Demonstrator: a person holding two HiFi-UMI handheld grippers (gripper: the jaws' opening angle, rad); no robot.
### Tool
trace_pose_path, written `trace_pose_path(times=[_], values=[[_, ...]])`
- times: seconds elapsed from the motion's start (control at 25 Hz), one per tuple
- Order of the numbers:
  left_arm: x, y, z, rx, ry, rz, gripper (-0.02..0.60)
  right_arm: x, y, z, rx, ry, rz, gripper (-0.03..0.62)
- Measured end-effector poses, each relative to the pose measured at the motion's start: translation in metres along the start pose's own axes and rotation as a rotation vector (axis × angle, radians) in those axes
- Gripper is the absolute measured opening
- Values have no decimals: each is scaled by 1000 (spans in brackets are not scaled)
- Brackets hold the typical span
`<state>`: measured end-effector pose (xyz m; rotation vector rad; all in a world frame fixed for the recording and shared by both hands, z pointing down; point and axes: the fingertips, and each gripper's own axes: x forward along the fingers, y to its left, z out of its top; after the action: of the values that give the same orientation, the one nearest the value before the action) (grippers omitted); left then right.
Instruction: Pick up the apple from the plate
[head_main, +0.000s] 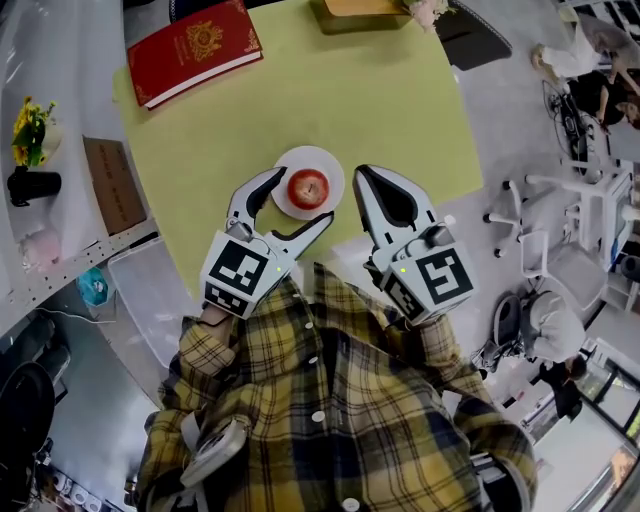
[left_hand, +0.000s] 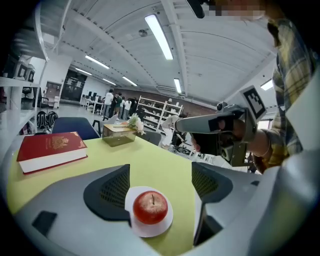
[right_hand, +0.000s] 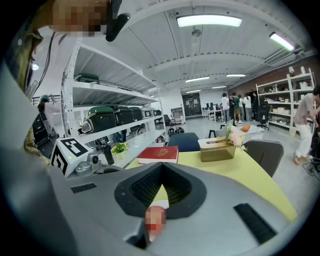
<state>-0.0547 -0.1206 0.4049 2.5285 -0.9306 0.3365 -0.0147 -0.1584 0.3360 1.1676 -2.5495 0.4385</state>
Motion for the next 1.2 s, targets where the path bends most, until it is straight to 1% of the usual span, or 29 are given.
trace_pose_path(times=[0.48,0.68,0.76,1.0,1.2], values=[[30,6,-46,26,56,13,370,1,-11,-29,24,38,-20,-3],[39,10,-58,28,51,36,371,2,-14,-40,36,56,-15,-3],[42,11,-63,26,55,36,403,4,-15,-43,39,57,-13,-3],[51,17,-79,39,82,36,405,13,-19,-51,44,69,5,-3],[60,19,-91,46,110,33,405,17,-25,-57,57,78,-1,-3]])
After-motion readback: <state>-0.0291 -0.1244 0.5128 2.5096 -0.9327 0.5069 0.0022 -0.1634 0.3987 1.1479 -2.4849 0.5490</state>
